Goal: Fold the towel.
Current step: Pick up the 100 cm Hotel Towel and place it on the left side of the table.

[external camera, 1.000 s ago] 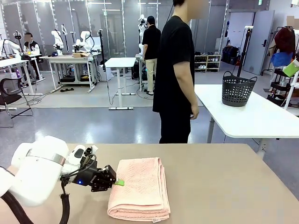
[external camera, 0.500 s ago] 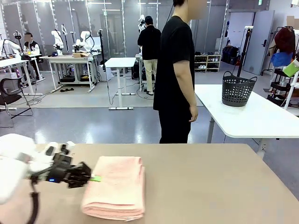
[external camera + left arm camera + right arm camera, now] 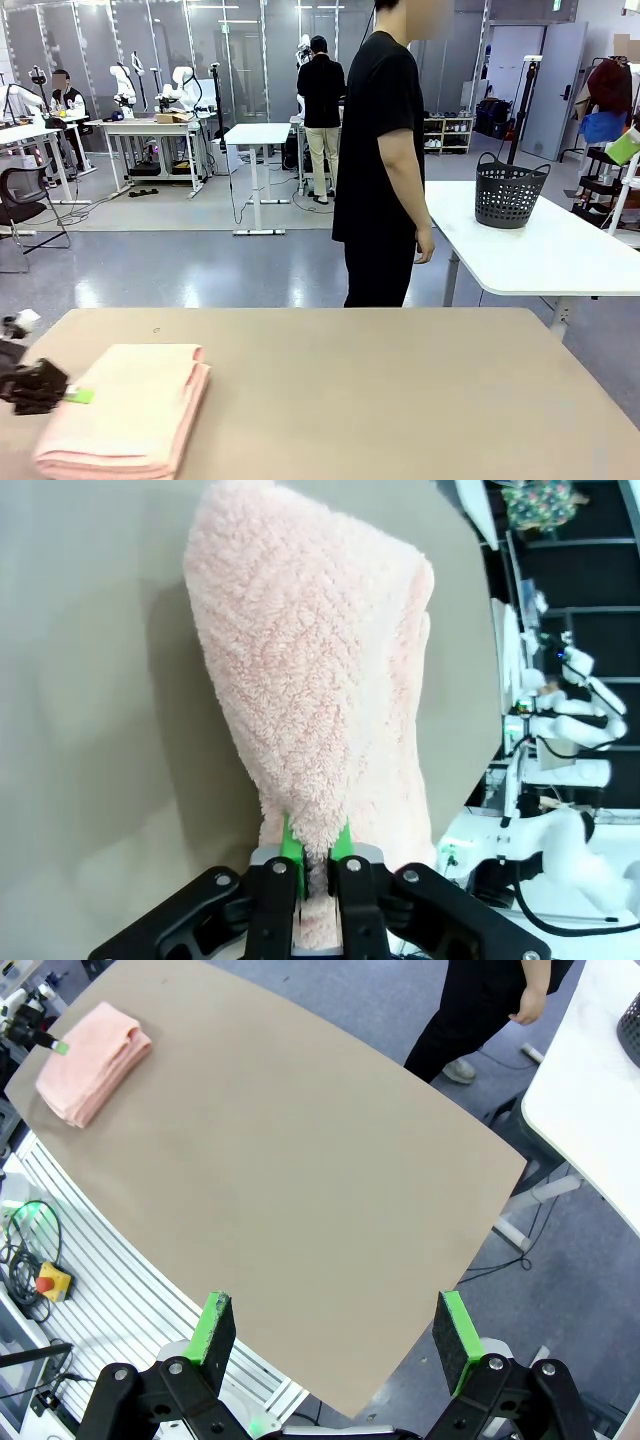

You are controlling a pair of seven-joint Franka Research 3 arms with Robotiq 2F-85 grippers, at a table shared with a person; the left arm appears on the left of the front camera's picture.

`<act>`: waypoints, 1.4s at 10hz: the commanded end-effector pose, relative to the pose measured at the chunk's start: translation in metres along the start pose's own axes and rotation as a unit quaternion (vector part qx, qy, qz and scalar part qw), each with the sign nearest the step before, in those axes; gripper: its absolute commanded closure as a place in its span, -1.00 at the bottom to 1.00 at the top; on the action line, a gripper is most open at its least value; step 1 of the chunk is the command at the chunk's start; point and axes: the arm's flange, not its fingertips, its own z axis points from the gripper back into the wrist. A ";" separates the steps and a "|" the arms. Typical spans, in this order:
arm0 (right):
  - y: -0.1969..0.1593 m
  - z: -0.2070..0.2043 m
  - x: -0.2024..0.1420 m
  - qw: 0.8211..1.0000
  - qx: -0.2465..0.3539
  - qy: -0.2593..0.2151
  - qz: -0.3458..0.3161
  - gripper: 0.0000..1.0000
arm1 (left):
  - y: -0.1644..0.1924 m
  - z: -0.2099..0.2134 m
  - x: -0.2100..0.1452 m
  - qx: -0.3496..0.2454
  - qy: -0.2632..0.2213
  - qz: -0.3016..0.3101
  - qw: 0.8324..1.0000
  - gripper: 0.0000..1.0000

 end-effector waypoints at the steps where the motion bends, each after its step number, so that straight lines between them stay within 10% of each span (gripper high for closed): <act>1: 0.001 0.000 0.000 1.000 -0.004 0.002 -0.003 -1.00 | 0.026 0.037 0.014 0.012 0.004 -0.020 1.000 1.00; 6: 0.001 0.000 0.000 1.000 -0.004 0.002 -0.003 -1.00 | 0.044 0.086 0.036 0.054 0.017 -0.031 0.998 1.00; 7: 0.001 0.000 0.000 1.000 -0.004 0.002 -0.003 -1.00 | 0.038 0.085 0.038 0.062 0.016 -0.039 0.997 0.19; 8: 0.001 0.000 0.000 1.000 -0.004 0.002 -0.003 -1.00 | 0.031 0.089 0.037 0.074 0.014 -0.038 0.996 0.02; 9: 0.001 0.000 0.000 1.000 -0.004 0.002 -0.003 -1.00 | 0.023 0.097 0.036 0.095 0.011 -0.038 0.995 -0.55; 11: 0.001 0.000 0.000 1.000 -0.004 0.002 -0.003 -1.00 | -0.006 0.128 0.037 0.135 -0.006 -0.053 0.989 -1.00; 14: 0.001 0.000 0.000 1.000 -0.004 0.002 -0.003 -1.00 | -0.077 0.148 0.047 0.186 -0.001 -0.069 0.980 -0.80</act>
